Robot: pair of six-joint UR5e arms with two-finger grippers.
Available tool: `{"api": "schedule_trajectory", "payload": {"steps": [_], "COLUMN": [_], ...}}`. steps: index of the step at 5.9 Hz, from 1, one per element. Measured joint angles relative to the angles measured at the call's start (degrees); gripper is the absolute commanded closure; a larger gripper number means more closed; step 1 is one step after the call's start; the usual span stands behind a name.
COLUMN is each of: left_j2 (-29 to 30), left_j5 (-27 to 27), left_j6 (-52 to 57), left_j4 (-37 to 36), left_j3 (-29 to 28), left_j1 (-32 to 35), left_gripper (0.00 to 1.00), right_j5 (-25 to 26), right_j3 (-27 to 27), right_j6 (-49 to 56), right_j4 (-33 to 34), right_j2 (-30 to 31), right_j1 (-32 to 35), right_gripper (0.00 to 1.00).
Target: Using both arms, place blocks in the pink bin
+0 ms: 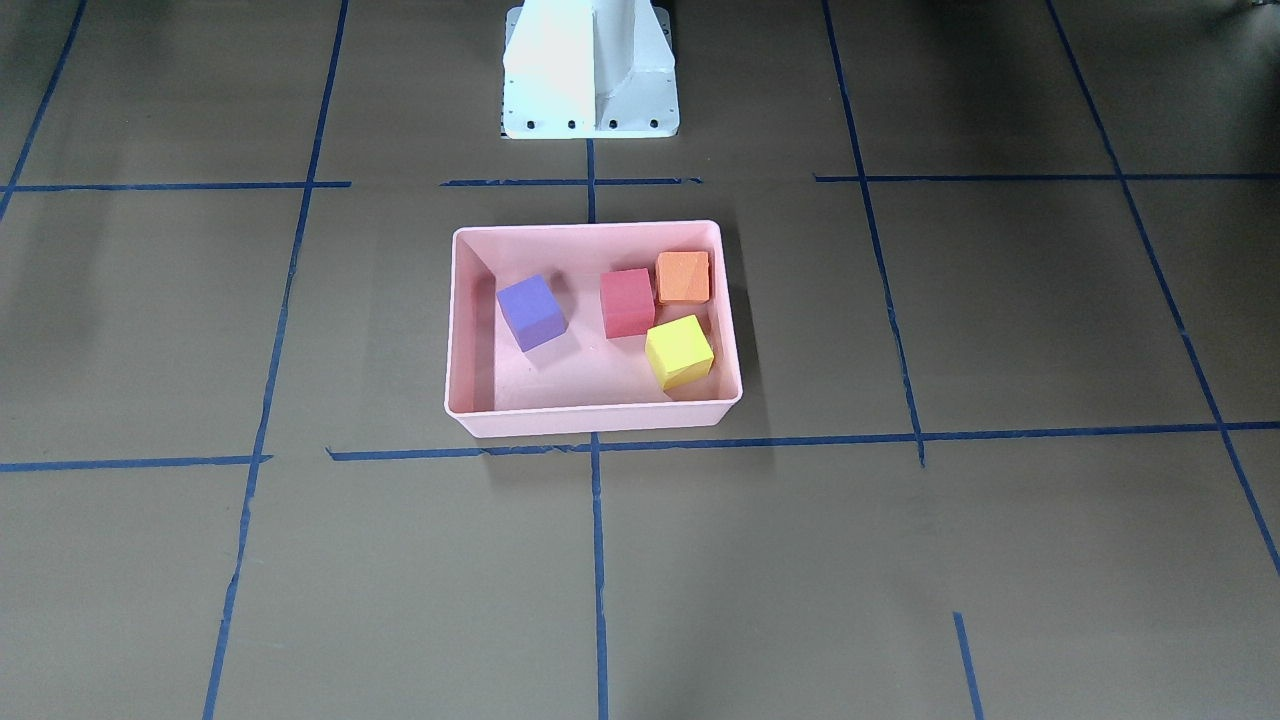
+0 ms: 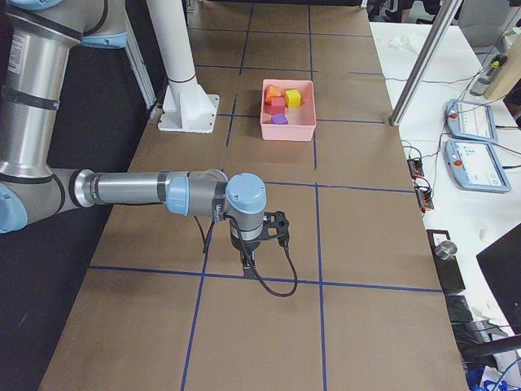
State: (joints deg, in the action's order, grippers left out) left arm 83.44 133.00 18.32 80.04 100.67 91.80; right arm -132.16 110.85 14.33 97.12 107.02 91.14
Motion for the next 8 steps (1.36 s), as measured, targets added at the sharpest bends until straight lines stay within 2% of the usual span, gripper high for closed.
{"api": "schedule_trajectory", "payload": {"steps": [8], "left_j2": [-1.65], "left_j5": [-0.2], "left_j6": [0.4], "left_j4": [-0.06], "left_j3": [1.36], "left_j1": [0.13], "left_gripper": [0.0], "right_j5": [-0.11], "right_j3": [-0.03], "right_j6": [0.11], "right_j4": [0.0], "right_j2": [0.2], "right_j1": [0.01], "right_gripper": [0.0]}}
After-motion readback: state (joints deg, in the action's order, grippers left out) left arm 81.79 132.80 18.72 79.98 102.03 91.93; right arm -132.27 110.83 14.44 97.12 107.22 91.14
